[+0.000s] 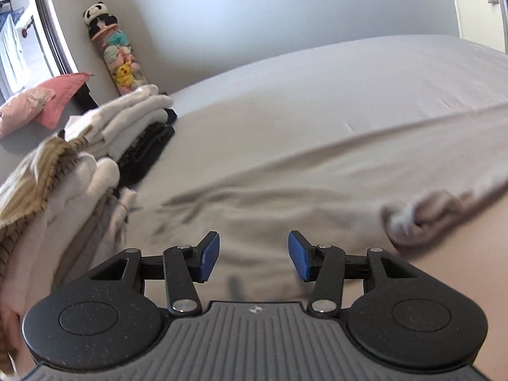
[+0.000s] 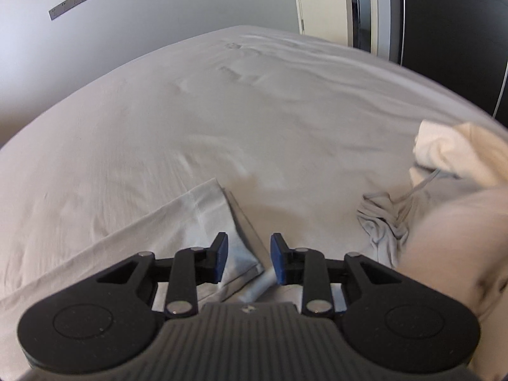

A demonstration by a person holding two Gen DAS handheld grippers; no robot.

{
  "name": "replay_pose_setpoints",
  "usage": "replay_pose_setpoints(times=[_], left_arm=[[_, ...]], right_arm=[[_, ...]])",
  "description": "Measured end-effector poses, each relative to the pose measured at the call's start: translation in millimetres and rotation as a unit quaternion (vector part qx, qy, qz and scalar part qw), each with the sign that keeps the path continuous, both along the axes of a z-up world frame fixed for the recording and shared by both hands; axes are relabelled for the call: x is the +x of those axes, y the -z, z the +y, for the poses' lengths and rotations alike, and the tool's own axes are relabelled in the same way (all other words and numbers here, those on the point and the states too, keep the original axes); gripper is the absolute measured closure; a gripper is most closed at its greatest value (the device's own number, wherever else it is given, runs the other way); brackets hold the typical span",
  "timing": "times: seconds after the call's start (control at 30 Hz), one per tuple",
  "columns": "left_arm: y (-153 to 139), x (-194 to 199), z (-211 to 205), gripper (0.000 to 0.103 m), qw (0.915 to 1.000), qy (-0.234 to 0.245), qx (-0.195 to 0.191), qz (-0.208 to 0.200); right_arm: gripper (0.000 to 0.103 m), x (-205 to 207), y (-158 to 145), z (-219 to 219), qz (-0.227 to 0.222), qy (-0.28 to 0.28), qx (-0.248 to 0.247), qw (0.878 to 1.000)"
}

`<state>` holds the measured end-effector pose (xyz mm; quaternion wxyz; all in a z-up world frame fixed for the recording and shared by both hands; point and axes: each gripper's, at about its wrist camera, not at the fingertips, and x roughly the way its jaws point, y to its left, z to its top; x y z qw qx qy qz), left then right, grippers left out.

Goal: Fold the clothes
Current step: 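Lay the folded trousers on the bed and open both tools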

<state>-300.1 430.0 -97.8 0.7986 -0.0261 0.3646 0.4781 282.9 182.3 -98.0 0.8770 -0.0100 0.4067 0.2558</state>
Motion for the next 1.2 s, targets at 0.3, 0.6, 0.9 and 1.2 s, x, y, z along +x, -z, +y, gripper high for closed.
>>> replay_pose_setpoints(times=[0.3,0.6,0.9,1.2], left_arm=[[17,-6,-3,0.046,0.9988,-0.028,-0.037,-0.012],[23,-9,0,0.046,0.9978,-0.042,-0.048,-0.017],[25,-8,0,0.046,0.9982,-0.039,-0.044,-0.013],[27,-6,-1,0.046,0.9985,-0.036,-0.040,-0.008]], right_arm=[[0.103,8,11,-5,0.004,0.016,-0.008,1.000],[0.095,9,10,-16,0.038,0.030,0.026,0.998],[0.069,14,23,-13,0.112,0.047,0.055,0.991],[0.087,14,28,-3,0.094,0.054,0.025,0.994]])
